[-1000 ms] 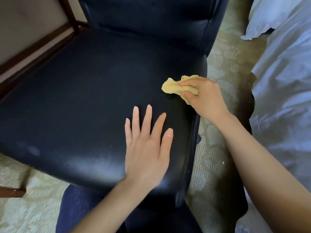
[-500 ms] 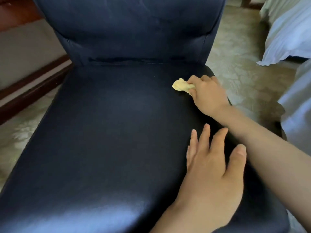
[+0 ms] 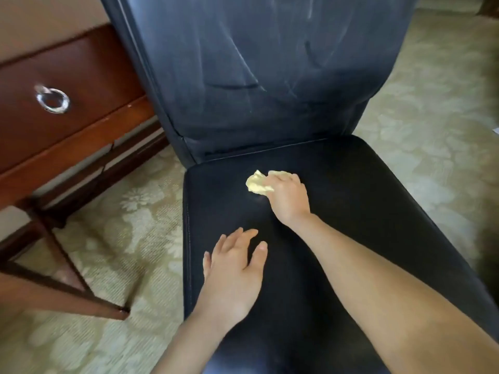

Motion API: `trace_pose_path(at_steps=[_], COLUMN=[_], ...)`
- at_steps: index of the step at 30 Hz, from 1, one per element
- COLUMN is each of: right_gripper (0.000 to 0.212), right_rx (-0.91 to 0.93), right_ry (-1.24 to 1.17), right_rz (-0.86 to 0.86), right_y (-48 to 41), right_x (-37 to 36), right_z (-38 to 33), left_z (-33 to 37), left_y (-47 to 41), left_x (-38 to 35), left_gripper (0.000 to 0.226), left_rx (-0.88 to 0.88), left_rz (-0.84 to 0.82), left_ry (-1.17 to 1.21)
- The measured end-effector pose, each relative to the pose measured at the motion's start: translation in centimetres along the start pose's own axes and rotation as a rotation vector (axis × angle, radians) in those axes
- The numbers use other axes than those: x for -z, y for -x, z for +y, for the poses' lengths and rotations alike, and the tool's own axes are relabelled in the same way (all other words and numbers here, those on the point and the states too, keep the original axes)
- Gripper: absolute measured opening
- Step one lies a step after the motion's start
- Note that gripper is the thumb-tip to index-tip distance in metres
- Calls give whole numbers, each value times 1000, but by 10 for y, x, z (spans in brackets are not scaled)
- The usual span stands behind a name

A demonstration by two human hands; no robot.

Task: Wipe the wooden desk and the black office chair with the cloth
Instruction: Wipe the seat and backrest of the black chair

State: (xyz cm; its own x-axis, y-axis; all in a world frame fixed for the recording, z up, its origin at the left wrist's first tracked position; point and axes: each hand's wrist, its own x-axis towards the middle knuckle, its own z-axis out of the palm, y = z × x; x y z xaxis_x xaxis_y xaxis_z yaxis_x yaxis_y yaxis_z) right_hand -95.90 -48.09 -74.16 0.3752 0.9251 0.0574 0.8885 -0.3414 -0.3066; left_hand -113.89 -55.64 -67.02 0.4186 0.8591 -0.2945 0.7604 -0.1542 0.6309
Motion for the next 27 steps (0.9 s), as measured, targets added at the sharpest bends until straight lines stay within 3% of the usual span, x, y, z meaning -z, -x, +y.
trace_pose_path(at_steps=[5,8,12,18,22,27], right_gripper=[25,21,20,16,27,14], right_rx=[212,140,52,42,124,-36], right_ry=[-59,-243,-539,-677,-520,-760], right_rz=[-490,-584,-510,-318,-201,-122], right_y=[73,103,105,95,87,62], right_x=[50,108,219,377,424,439], right_z=[-37,-49,-72,-111,-121,-144], left_z=[34,66,120,197,221,221], left_y=[28,48,75,114,111,77], left_x=[58,98,168,276,325,380], left_gripper=[40,42,44,43,49,56], left_rx=[26,30,2,-63,-96,-146], left_rz=[15,-29,-26,27,102,180], left_ry=[47,18,-7,-3,-22,-78])
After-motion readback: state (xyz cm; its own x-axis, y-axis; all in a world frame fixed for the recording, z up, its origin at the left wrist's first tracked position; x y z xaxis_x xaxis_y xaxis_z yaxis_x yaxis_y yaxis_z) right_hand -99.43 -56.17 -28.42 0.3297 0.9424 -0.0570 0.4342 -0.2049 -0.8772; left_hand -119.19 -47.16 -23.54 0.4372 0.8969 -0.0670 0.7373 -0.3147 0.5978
